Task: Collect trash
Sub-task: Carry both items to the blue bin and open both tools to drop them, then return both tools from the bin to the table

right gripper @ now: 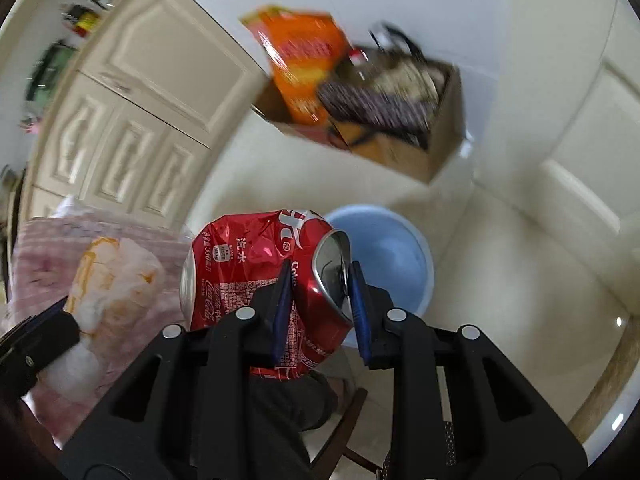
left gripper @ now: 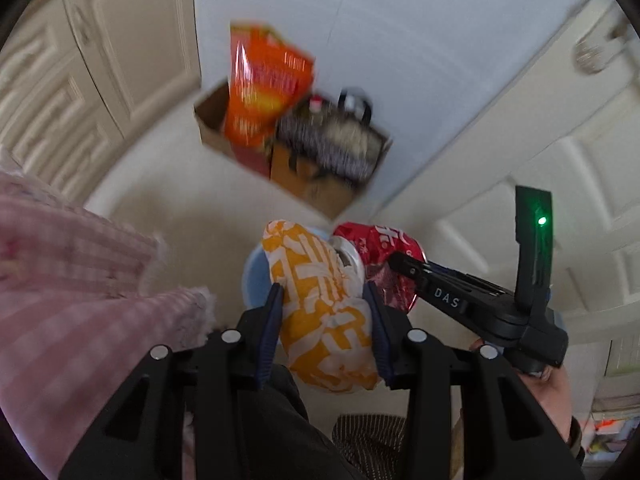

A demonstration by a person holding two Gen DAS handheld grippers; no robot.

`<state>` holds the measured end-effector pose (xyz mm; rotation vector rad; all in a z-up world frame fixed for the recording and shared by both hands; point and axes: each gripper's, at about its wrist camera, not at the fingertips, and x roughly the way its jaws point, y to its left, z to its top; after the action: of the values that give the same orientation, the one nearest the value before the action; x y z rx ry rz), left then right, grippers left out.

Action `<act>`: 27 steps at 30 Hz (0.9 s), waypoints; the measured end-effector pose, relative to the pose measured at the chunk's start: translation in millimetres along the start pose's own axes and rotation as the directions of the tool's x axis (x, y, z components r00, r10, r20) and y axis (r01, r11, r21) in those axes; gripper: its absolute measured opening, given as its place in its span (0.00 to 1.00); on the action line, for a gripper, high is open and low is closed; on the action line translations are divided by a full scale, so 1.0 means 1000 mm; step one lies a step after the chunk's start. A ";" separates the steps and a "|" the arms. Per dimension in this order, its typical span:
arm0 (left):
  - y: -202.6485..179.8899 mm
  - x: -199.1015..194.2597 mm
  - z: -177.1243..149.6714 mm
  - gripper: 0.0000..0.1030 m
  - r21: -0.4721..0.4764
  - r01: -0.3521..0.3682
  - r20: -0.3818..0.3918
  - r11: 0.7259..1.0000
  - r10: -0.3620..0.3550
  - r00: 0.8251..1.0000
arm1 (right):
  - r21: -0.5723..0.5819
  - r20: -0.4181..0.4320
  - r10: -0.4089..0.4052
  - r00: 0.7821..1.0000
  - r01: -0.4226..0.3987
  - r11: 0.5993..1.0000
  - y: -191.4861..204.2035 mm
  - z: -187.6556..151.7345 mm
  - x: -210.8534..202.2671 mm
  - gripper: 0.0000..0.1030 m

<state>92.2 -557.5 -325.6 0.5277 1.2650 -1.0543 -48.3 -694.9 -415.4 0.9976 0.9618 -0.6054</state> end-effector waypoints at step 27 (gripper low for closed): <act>-0.010 0.024 0.020 0.90 0.014 -0.095 -0.009 0.995 0.095 0.995 | 0.142 0.101 0.020 0.995 -0.035 0.989 -0.021 -0.005 -0.038 0.94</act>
<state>92.9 -586.9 -340.2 0.5982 1.2300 -0.9826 -84.6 -699.5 -391.9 1.0959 0.8238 -0.7023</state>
